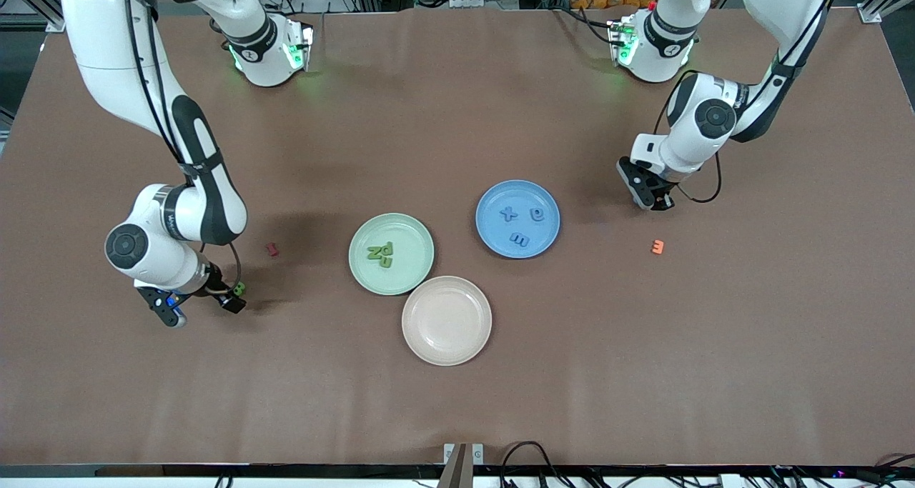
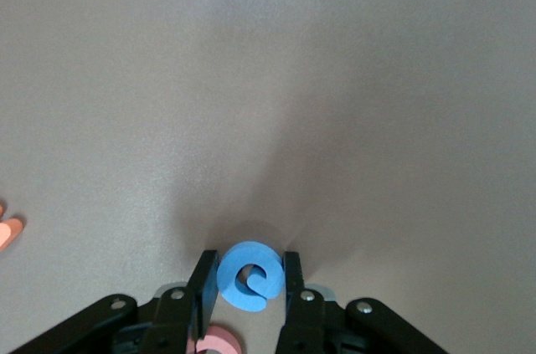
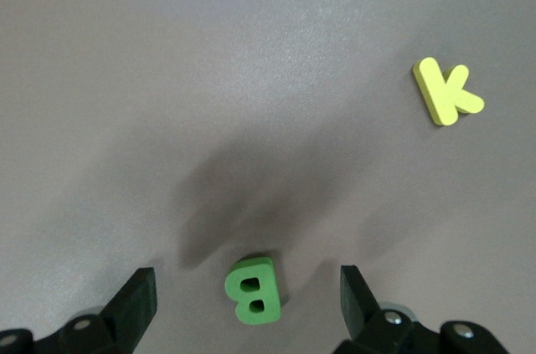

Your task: Sort letters by color into matching plates

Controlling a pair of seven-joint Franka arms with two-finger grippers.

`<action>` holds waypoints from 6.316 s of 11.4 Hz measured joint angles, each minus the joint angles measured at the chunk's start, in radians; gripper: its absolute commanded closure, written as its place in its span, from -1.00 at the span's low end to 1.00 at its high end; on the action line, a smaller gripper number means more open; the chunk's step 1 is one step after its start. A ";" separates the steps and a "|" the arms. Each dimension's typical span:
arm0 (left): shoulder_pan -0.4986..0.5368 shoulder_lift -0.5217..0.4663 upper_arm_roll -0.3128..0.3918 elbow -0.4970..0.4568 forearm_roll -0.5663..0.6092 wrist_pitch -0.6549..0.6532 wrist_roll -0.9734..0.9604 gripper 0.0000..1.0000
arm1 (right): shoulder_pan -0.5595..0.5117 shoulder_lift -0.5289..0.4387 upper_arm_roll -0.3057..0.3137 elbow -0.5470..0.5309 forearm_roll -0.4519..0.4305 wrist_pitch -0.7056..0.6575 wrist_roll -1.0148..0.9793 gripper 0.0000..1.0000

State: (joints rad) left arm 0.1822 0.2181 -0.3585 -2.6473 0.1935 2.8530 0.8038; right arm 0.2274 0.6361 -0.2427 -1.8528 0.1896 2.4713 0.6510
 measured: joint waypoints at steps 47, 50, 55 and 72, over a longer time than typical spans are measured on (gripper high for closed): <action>-0.577 0.185 0.050 0.522 -0.077 -0.261 -1.008 -0.98 | 0.275 -0.037 0.092 0.195 -0.001 -0.310 -0.368 0.79; -0.588 0.205 0.057 0.536 -0.075 -0.261 -1.011 -1.00 | 0.315 -0.032 0.103 0.196 -0.001 -0.314 -0.368 0.79; -0.590 0.210 0.061 0.551 -0.074 -0.261 -1.011 -1.00 | 0.373 -0.011 0.117 0.196 -0.001 -0.317 -0.368 0.76; -0.472 0.097 0.086 0.588 -0.069 -0.407 -1.005 -1.00 | 0.196 -0.030 0.025 0.227 -0.002 -0.366 -0.657 -1.00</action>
State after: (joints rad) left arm -0.2900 0.3148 -0.2723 -2.0595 0.1247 2.4462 -0.2008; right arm 0.4234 0.6062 -0.2174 -1.6260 0.1874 2.1058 -0.0064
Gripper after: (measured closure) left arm 0.000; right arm 0.000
